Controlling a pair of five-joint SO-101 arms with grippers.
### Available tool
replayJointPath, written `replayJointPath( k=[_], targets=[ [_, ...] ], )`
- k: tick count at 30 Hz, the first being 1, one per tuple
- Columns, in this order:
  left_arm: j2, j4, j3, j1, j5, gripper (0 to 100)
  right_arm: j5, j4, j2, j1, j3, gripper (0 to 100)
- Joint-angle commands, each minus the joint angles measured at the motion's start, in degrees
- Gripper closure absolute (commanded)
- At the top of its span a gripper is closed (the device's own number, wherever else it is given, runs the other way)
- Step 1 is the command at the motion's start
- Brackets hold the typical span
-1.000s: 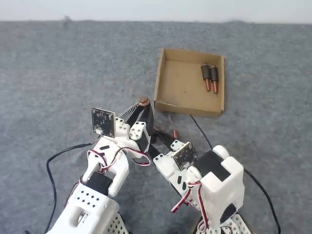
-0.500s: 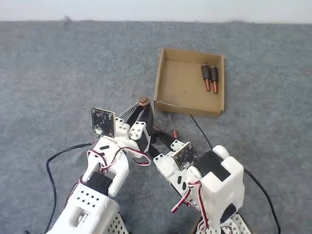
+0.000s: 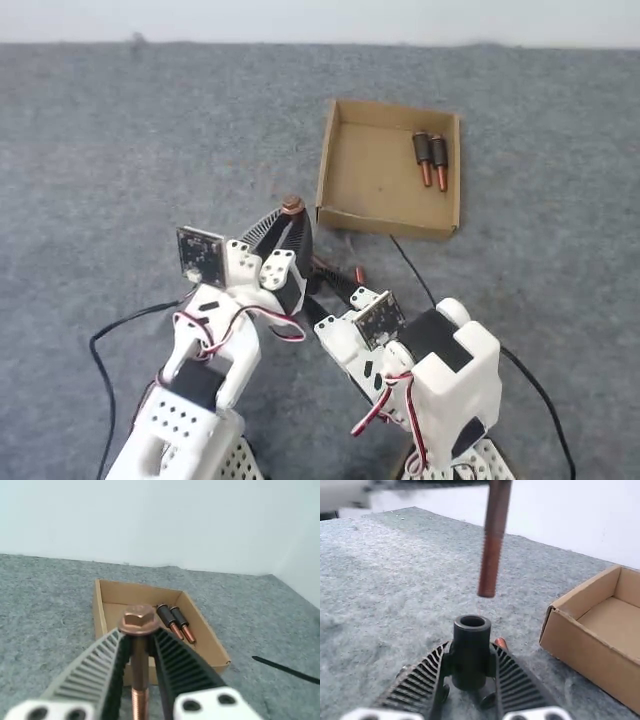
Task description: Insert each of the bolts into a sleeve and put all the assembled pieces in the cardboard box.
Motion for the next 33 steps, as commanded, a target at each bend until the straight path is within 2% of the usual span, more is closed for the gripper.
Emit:
replayJointPath(
  k=[1,16,30,33],
  targets=[
    [-7.5,4.5,-3.6,0.0,0.4,99,1.0,0.1,-0.6,-0.3,-0.3,99.3],
    [-11.3,5.1,3.7,0.0,0.1,99,1.0,-0.1,-0.6,-0.2,-0.2,99.3],
    [-10.9,6.9,4.0,1.3,0.0,99,1.0,-0.2,-0.6,-0.2,0.2,99.3],
    [-11.1,7.6,4.0,1.9,-1.9,99,1.0,-0.2,-0.6,-0.2,0.3,99.3]
  ],
)
